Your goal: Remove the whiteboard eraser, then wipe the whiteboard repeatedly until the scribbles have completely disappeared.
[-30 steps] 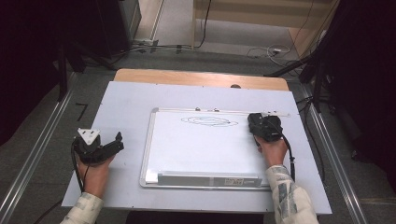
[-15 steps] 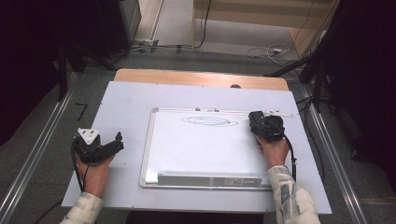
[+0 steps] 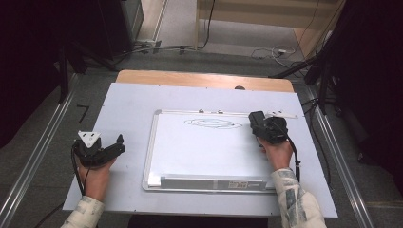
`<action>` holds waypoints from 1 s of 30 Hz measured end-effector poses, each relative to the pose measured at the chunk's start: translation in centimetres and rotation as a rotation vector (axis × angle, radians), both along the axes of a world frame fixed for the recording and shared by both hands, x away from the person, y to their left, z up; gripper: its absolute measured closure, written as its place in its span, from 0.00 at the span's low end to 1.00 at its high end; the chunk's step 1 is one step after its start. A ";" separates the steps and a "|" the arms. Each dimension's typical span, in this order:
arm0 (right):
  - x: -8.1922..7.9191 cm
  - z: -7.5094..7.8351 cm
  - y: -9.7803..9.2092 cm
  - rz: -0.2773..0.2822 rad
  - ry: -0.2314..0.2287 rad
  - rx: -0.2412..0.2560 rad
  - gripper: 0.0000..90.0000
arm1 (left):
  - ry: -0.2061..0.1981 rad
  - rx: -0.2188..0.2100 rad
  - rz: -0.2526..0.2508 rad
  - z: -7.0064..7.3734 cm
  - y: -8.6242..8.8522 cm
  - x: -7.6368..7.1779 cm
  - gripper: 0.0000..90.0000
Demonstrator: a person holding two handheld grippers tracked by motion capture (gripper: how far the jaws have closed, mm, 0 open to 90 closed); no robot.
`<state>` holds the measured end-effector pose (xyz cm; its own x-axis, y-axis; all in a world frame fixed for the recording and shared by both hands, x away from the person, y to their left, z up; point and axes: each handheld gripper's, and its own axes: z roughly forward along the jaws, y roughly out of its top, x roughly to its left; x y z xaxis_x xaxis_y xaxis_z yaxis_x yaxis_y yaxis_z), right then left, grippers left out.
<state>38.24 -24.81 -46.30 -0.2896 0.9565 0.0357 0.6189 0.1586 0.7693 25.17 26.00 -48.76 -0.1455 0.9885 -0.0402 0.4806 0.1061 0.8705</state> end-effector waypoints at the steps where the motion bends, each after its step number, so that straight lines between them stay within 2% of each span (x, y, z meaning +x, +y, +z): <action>1: -0.1 0.0 0.2 0.003 0.001 0.002 0.43 | -0.002 0.000 0.001 0.0 0.0 0.0 0.07; 20: -0.2 0.1 1.1 0.036 0.003 0.006 0.43 | 0.004 0.003 -0.004 0.0 -0.1 0.0 0.07; 30: -0.1 0.2 2.8 0.074 0.007 -0.001 0.43 | 0.003 -0.002 -0.001 0.0 -0.1 0.0 0.07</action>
